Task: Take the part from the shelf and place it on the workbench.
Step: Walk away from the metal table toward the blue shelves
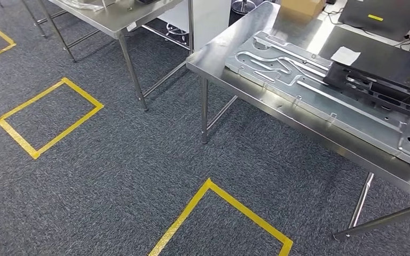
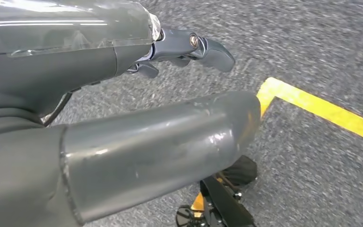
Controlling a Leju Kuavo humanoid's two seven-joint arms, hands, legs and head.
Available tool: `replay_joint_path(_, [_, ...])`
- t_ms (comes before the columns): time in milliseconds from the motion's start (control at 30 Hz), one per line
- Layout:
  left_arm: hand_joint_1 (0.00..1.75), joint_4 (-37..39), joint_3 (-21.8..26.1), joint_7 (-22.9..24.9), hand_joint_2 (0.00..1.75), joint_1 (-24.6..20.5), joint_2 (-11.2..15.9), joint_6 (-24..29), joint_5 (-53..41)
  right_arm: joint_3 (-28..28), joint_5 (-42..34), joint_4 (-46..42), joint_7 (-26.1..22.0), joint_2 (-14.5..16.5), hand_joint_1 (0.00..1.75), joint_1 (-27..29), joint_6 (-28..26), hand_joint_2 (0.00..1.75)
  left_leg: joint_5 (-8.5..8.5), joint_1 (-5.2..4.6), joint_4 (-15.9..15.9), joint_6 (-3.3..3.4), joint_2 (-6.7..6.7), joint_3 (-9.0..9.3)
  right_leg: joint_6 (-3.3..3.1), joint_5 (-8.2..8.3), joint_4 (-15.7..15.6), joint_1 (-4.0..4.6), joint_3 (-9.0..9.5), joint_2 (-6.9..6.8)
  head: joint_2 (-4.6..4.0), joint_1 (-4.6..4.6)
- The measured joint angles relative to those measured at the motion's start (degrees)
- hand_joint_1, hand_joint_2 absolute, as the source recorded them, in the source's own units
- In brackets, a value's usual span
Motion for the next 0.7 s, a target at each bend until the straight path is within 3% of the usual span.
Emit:
replay_joint_path(67, [0.00,0.01,0.02,0.07,0.00,0.01,-0.10,-0.13,0.03,0.01,0.06,0.00,-1.67,-0.02,0.00,0.09,-0.26,0.00,0.02,-0.10,0.15,-0.13,-1.46,0.06,-0.79,4.29,-7.82,0.06,3.57,2.13,0.00,-0.02])
replay_joint_path(100, [0.00,0.01,0.04,0.07,0.00,-0.04,-0.18,-0.14,0.07,0.01,0.07,0.00,-2.56,-0.03,0.00,0.13,-0.45,0.00,0.04,-0.10,0.25,-0.34,-2.18,-0.07,-1.14,5.60,-11.25,0.08,5.02,3.42,0.00,-0.05])
replay_joint_path(167, [0.00,0.01,0.09,0.03,0.00,-0.09,-0.33,-0.16,0.12,0.02,0.10,0.00,-3.66,-0.04,0.00,0.09,-0.84,0.00,0.25,0.13,0.29,-1.10,-3.38,-0.51,-1.53,6.05,-14.01,0.23,6.06,4.83,0.00,-0.13])
replay_joint_path(233, [0.00,0.00,0.12,-0.01,0.00,0.04,-0.29,-0.15,0.13,0.03,0.13,0.00,-4.01,0.07,0.00,-0.07,-0.97,0.00,0.46,0.35,0.19,-1.92,-4.32,-0.84,-1.81,6.37,-14.70,0.21,6.35,3.48,0.00,-0.10])
replay_joint_path(267, [0.00,0.01,0.13,-0.02,0.00,0.13,-0.30,-0.18,0.13,0.04,0.14,0.00,-4.07,0.15,0.00,-0.06,-1.01,0.00,0.10,0.28,0.66,-2.20,-3.72,-1.10,-2.10,6.58,-15.19,0.06,6.63,2.71,0.00,-0.18])
replay_joint_path(300, [0.00,0.01,0.14,-0.03,0.00,0.16,-0.30,-0.20,0.13,0.04,0.16,0.00,-4.11,0.22,0.00,-0.01,-1.04,0.00,-0.91,0.19,2.14,-2.47,-2.42,-1.83,-2.40,6.80,-15.69,-0.10,6.89,1.82,0.00,-0.36])
replay_joint_path(367, [0.00,0.01,0.14,-0.10,0.00,0.04,-0.33,-0.27,0.13,0.04,0.23,0.00,-4.17,0.28,0.00,0.17,-1.09,0.00,-4.45,0.24,8.32,-2.96,0.90,-4.75,-2.81,6.91,-16.10,-0.10,7.13,0.11,0.00,-0.75])
replay_joint_path(433, [0.00,0.00,0.14,-0.25,0.00,-0.04,-0.32,-0.29,0.11,0.04,0.41,0.00,-4.19,0.28,0.00,0.27,-1.11,0.00,-7.06,0.58,14.83,-3.52,2.18,-7.75,-2.88,6.76,-16.00,0.05,7.08,-1.57,0.00,-0.87])
replay_joint_path(467, [0.00,0.00,0.14,-0.32,0.00,0.03,-0.33,-0.29,0.07,0.04,0.51,0.00,-4.19,0.28,0.00,0.28,-1.13,0.00,-6.91,0.76,15.70,-3.75,2.39,-8.02,-2.81,6.64,-15.92,0.06,7.08,-2.35,0.00,-0.89])
replay_joint_path(500, [0.00,0.00,0.14,-0.38,0.00,0.11,-0.33,-0.29,0.03,0.05,0.61,0.00,-4.19,0.28,0.00,0.26,-1.16,0.00,-5.73,0.93,14.27,-3.92,2.64,-7.10,-2.69,6.50,-15.79,0.03,7.11,-3.06,0.00,-0.89])
replay_joint_path(600, [0.00,0.00,0.14,-0.43,0.00,0.08,-0.33,-0.29,-0.04,0.04,0.81,0.00,-4.05,0.27,0.00,0.22,-1.40,0.00,-1.32,1.00,3.20,-3.77,5.02,-1.04,-1.92,5.86,-15.16,0.08,7.31,-4.91,0.00,-0.87])
replay_joint_path(667, [0.00,0.00,0.17,-0.43,0.00,0.04,-0.33,-0.29,-0.04,0.05,0.95,0.00,-3.73,0.26,0.00,0.14,-1.58,0.00,-0.94,0.67,0.35,-3.10,5.73,0.30,-1.24,5.56,-14.89,0.30,7.42,-5.76,0.00,-0.75])
replay_joint_path(700, [0.00,0.00,0.22,-0.42,0.00,0.14,-0.33,-0.29,-0.04,0.06,1.03,0.00,-3.51,0.26,0.00,0.04,-1.66,0.00,-0.83,0.52,0.39,-2.73,5.18,0.15,-0.89,5.53,-14.88,0.39,7.51,-6.14,0.00,-0.69])
